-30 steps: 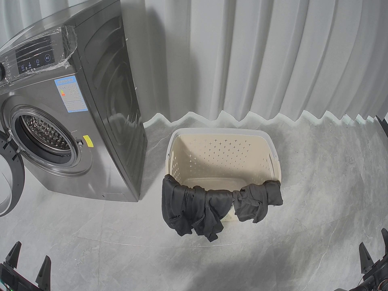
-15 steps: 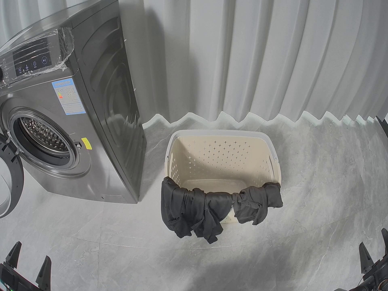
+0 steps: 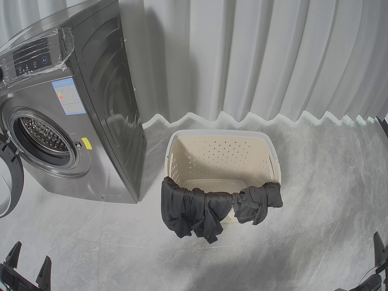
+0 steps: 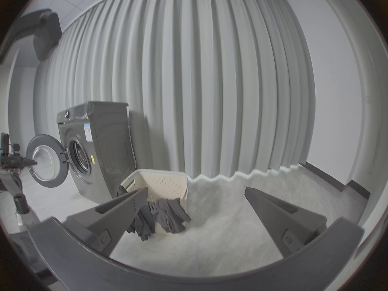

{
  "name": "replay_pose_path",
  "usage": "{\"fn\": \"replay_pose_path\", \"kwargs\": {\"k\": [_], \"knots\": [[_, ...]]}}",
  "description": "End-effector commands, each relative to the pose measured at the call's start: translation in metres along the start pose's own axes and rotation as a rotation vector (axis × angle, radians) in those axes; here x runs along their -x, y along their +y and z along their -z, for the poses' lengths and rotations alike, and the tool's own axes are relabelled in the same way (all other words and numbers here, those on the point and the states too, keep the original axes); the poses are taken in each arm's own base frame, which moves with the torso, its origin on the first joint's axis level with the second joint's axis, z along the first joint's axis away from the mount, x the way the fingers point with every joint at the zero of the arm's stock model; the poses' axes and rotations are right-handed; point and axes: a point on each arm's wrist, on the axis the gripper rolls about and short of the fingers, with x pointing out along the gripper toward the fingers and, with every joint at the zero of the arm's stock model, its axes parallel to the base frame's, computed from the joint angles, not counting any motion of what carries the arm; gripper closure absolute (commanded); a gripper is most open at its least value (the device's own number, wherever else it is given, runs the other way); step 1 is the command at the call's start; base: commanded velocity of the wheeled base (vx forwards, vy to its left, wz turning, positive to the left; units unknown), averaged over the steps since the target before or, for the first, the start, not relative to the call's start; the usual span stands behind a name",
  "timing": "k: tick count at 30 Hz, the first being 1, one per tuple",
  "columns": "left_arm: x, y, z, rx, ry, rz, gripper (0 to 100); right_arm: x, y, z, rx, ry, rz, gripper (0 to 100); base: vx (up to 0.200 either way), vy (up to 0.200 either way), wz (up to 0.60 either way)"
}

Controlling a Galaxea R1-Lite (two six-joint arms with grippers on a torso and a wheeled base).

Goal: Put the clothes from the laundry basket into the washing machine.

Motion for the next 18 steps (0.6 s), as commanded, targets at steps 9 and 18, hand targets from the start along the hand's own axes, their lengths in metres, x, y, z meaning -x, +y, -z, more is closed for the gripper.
{"fn": "replay_pose_path", "kwargs": {"k": [9,18], "knots": [[0.000,0.000,0.005,0.001,-0.002,-0.001,0,-0.079,0.003,-0.045,-0.074,0.518,-0.245,0,0.000,0.000,0.00],[0.000,0.000,0.005,0.003,-0.002,-0.001,0,-0.143,0.014,-0.023,-0.100,0.688,-0.369,0,0.000,0.000,0.00]]}}
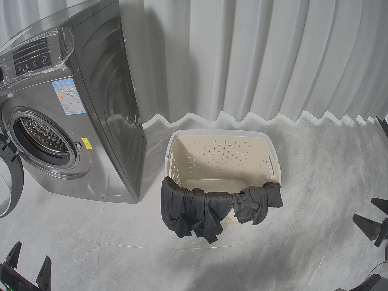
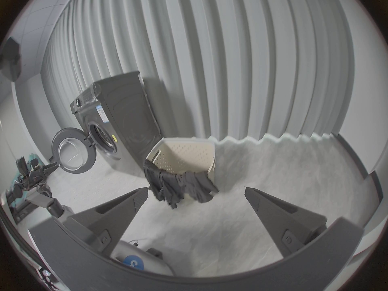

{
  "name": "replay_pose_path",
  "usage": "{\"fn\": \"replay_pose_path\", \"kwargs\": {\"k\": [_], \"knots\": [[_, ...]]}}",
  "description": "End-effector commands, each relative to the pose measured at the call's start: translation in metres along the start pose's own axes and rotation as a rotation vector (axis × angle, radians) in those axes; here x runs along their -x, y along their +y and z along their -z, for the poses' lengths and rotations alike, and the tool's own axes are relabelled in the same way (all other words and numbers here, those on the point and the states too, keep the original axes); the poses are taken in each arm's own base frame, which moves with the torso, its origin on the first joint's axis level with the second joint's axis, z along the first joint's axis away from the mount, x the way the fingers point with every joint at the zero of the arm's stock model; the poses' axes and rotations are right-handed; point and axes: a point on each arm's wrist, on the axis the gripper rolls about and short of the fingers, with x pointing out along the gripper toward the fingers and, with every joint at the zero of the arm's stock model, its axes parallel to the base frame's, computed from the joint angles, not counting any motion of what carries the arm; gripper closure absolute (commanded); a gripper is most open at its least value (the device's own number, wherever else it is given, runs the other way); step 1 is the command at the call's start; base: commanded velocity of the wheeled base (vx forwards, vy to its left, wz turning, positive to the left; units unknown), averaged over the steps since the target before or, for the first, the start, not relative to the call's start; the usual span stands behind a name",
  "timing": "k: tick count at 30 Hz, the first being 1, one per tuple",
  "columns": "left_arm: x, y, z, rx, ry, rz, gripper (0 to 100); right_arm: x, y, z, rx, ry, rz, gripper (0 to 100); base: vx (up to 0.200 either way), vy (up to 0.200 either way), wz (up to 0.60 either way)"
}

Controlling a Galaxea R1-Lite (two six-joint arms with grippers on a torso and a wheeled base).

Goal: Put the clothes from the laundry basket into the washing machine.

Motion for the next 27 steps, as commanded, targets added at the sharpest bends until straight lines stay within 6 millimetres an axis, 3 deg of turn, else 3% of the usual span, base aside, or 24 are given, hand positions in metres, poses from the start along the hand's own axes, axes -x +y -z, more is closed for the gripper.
{"fn": "replay_pose_path", "kwargs": {"k": [1,5,19,22,23,27], "knots": [[0.000,0.000,0.005,0.002,-0.002,-0.001,0,-0.072,-0.004,0.010,-0.043,0.289,-0.155,0,0.000,0.000,0.00],[0.000,0.000,0.005,0.002,-0.002,-0.001,0,-0.081,0.002,0.013,-0.042,0.330,-0.206,0,0.000,0.000,0.00],[0.000,0.000,0.005,0.002,-0.002,-0.001,0,-0.191,-0.001,0.044,-0.068,0.452,-0.109,0,0.000,0.000,0.00],[0.000,0.000,0.005,0.002,-0.002,-0.001,0,-0.197,0.000,0.048,-0.062,0.452,-0.105,0,0.000,0.000,0.00],[0.000,0.000,0.005,0.002,-0.003,0.000,0,-0.212,0.001,0.053,-0.057,0.456,-0.107,0,0.000,0.000,0.00],[0.000,0.000,0.005,0.002,-0.002,-0.001,0,-0.229,0.001,0.053,-0.058,0.459,-0.109,0,0.000,0.000,0.00]]}}
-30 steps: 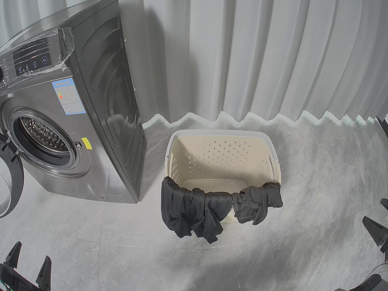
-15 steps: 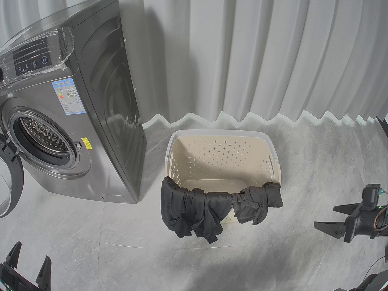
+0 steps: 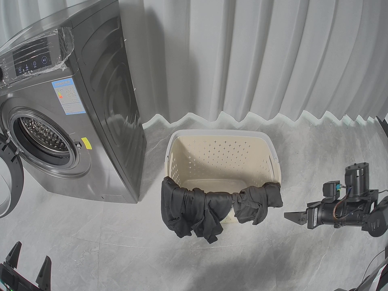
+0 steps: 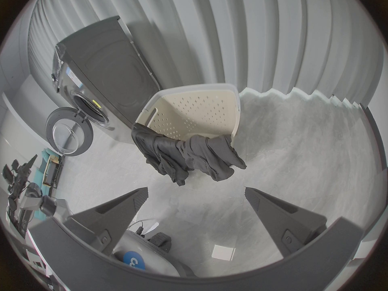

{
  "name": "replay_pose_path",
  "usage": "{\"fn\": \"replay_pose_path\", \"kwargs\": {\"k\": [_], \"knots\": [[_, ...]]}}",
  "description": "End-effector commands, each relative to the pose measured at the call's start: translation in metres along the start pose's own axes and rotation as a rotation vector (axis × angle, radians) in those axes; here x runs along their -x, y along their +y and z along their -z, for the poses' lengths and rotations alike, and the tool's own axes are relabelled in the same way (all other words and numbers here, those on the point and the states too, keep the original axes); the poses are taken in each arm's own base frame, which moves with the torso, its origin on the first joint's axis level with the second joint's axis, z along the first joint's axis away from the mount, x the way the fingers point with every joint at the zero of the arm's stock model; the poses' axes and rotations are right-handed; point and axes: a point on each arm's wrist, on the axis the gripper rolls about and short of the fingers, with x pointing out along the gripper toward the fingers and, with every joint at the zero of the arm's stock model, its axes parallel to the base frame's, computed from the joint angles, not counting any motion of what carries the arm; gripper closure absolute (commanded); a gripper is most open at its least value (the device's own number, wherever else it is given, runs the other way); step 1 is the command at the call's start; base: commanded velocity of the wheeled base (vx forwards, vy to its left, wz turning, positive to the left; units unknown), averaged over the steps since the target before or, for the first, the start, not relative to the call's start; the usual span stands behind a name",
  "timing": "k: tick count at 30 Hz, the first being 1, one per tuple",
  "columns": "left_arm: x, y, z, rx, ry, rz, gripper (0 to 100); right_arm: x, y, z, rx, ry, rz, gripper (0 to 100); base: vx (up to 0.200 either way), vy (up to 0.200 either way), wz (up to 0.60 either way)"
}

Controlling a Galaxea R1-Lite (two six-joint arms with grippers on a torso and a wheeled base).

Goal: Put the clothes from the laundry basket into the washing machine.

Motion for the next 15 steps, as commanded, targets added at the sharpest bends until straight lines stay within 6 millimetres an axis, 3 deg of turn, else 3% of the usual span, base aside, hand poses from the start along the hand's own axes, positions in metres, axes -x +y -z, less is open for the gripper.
{"fn": "replay_pose_path", "kwargs": {"k": [1,15], "knots": [[0.000,0.000,0.005,0.000,-0.002,0.000,0,-0.046,-0.004,0.005,-0.009,0.094,0.013,0,0.000,0.000,0.00],[0.000,0.000,0.005,0.000,-0.002,0.000,0,-0.101,-0.012,-0.004,-0.056,0.108,0.069,0,0.000,0.000,0.00]]}}
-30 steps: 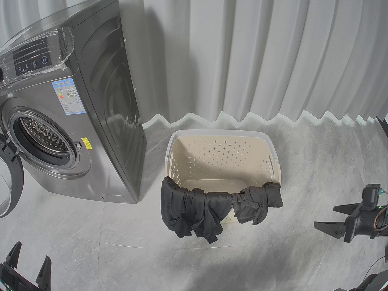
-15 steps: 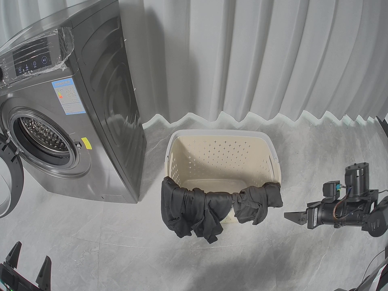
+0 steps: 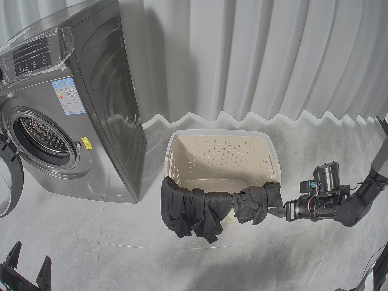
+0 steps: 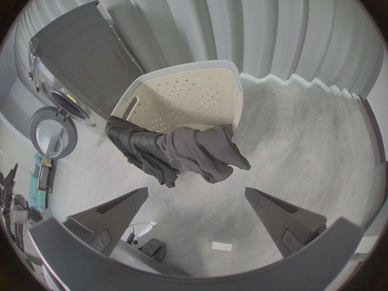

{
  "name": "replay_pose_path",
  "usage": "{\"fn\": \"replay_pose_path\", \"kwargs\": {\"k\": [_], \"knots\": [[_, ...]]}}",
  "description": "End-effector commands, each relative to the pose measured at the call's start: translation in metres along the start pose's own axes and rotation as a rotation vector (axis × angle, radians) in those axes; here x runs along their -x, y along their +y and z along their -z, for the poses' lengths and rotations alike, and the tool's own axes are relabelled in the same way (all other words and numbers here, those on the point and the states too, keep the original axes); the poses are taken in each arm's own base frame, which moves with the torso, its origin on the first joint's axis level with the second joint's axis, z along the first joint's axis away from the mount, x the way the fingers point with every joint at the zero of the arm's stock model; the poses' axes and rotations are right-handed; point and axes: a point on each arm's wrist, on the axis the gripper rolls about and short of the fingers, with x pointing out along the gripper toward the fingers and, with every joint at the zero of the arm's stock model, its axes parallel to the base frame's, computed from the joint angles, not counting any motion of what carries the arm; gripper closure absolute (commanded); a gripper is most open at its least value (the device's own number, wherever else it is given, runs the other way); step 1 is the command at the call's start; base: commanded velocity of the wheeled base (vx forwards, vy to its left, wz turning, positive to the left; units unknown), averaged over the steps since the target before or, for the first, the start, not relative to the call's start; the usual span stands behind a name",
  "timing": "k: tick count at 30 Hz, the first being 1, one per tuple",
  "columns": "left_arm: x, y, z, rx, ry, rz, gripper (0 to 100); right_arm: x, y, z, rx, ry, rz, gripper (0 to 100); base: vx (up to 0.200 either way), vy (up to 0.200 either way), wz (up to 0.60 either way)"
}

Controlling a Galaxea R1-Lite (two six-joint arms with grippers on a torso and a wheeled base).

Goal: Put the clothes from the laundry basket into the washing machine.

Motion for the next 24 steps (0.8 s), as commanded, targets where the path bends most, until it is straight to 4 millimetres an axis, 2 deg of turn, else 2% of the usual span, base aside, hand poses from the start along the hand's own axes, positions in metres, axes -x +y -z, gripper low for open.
{"fn": "replay_pose_path", "kwargs": {"k": [1,8,12,19,24], "knots": [[0.000,0.000,0.005,0.000,-0.002,-0.001,0,-0.027,-0.001,0.001,-0.015,0.032,0.016,0,0.000,0.000,0.00],[0.000,0.000,0.005,-0.001,-0.002,-0.001,0,-0.049,-0.004,0.003,-0.029,0.046,0.052,0,0.000,0.000,0.00],[0.000,0.000,0.005,0.000,-0.002,-0.001,0,-0.066,-0.004,0.003,-0.021,-0.012,0.043,0,0.000,0.000,0.00],[0.000,0.000,0.005,0.000,-0.002,-0.001,0,-0.079,-0.005,0.003,-0.014,-0.024,0.064,0,0.000,0.000,0.00],[0.000,0.000,0.005,0.000,-0.002,-0.001,0,-0.088,-0.004,-0.007,-0.013,-0.057,0.058,0,0.000,0.000,0.00]]}}
